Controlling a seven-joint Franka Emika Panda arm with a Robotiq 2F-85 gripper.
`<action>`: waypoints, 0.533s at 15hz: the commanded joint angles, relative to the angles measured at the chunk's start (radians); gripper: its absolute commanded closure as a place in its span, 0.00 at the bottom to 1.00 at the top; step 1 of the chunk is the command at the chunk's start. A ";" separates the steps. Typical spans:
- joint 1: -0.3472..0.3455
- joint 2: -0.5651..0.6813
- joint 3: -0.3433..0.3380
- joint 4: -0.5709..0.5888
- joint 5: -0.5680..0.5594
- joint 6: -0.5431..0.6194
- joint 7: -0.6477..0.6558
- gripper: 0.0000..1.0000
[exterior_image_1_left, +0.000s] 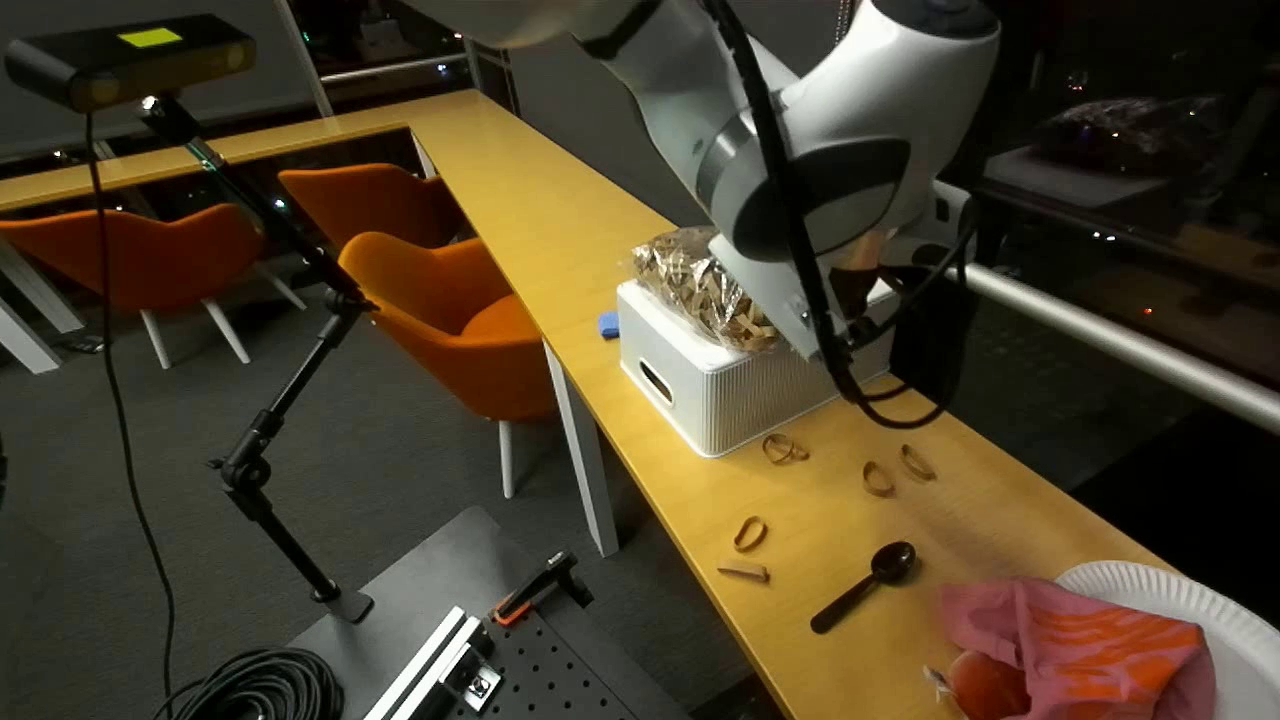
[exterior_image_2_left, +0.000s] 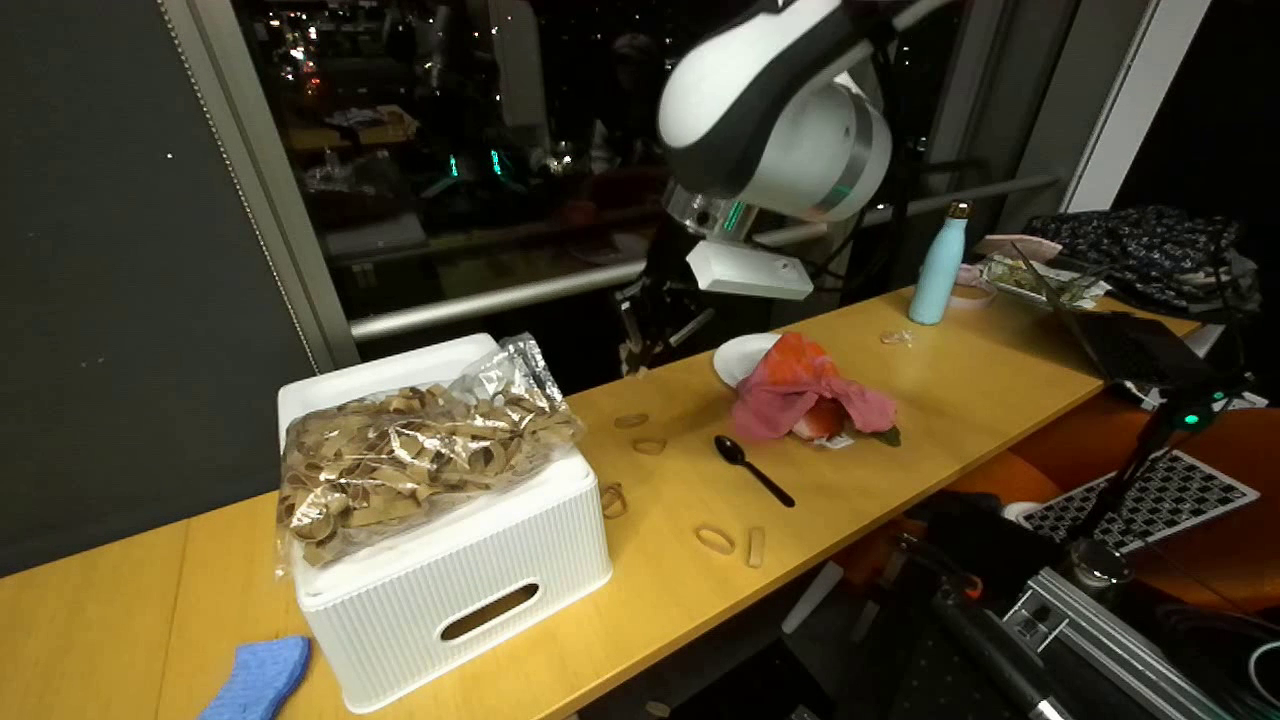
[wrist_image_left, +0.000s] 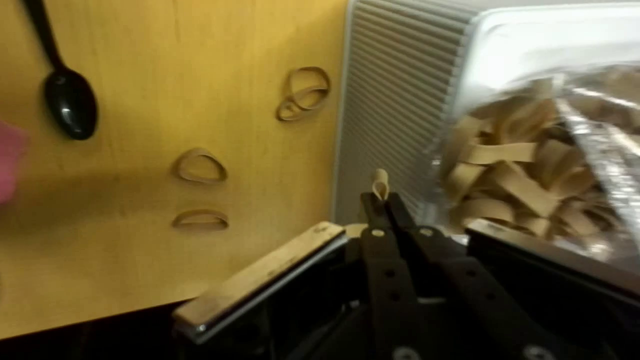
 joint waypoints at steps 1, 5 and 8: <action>0.002 -0.067 0.055 -0.017 0.173 -0.036 -0.143 0.99; 0.027 -0.037 0.052 0.010 0.261 -0.031 -0.247 0.99; 0.032 -0.013 0.042 0.022 0.264 -0.034 -0.265 0.99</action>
